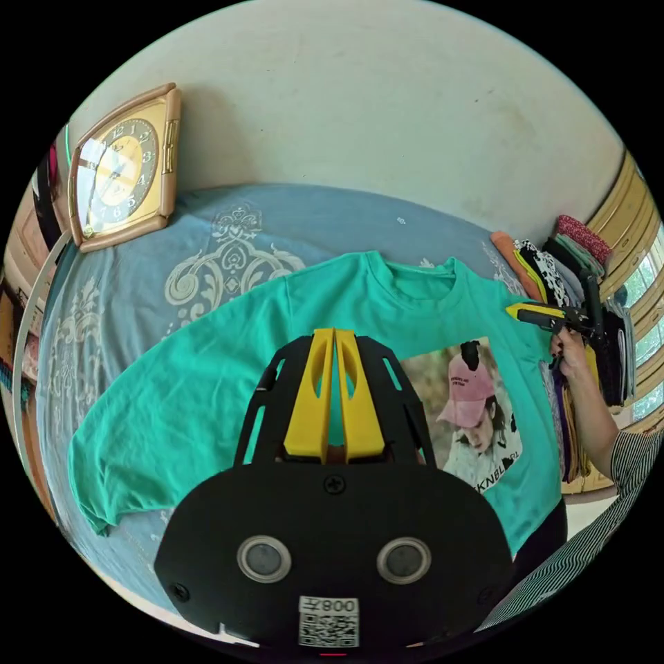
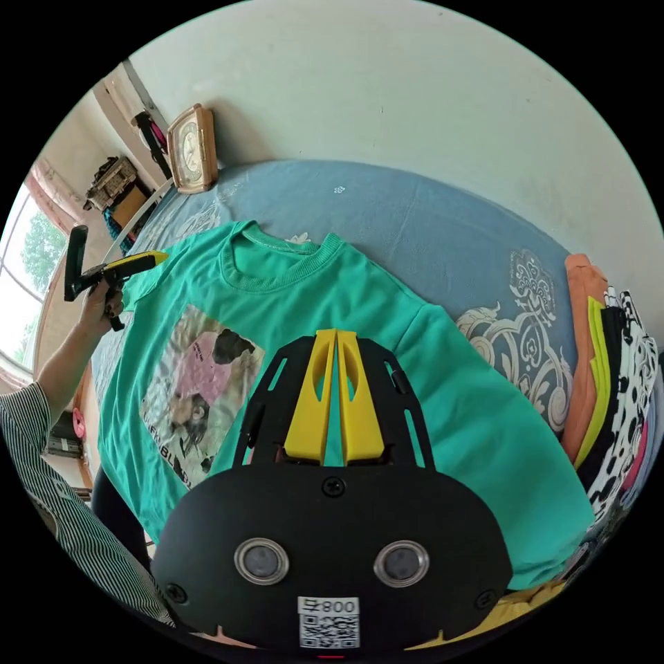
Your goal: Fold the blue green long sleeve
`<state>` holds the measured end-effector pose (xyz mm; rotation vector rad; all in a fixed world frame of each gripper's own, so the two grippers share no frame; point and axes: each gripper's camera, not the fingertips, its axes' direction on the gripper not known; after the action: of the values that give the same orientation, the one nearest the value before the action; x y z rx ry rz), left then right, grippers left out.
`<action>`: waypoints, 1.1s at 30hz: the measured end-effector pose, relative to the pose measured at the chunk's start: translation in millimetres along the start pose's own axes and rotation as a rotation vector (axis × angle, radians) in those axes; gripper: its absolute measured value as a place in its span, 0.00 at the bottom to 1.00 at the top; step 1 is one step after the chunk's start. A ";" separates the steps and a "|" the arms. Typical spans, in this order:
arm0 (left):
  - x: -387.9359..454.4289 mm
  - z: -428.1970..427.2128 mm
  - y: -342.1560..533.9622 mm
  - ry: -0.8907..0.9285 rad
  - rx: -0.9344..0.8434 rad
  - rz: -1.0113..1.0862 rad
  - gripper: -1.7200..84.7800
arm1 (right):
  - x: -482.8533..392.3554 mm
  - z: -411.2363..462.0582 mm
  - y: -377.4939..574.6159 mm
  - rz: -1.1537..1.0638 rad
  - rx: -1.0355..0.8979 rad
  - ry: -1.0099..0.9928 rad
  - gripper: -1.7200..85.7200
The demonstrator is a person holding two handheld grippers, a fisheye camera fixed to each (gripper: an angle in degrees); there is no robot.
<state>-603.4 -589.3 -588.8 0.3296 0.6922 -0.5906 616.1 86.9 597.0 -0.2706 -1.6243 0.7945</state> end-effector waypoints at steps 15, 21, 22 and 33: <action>72.5 29.4 60.4 0.162 -0.011 0.102 0.04 | 40.3 -188.0 115.7 0.288 0.138 0.074 0.04; 174.7 64.5 69.9 0.349 -0.069 0.279 0.04 | 161.1 -288.7 197.0 0.620 0.100 0.263 0.09; 195.2 70.8 71.7 0.381 -0.082 0.310 0.04 | 186.8 -297.4 210.8 0.680 0.082 0.248 0.09; 307.6 96.9 97.5 0.469 -0.149 0.466 0.04 | 307.7 -264.0 251.8 0.924 -0.079 0.017 0.11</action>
<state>-305.9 -680.0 -718.3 0.4785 1.0636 -0.0100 730.0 542.3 683.2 -1.1272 -1.4851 1.4010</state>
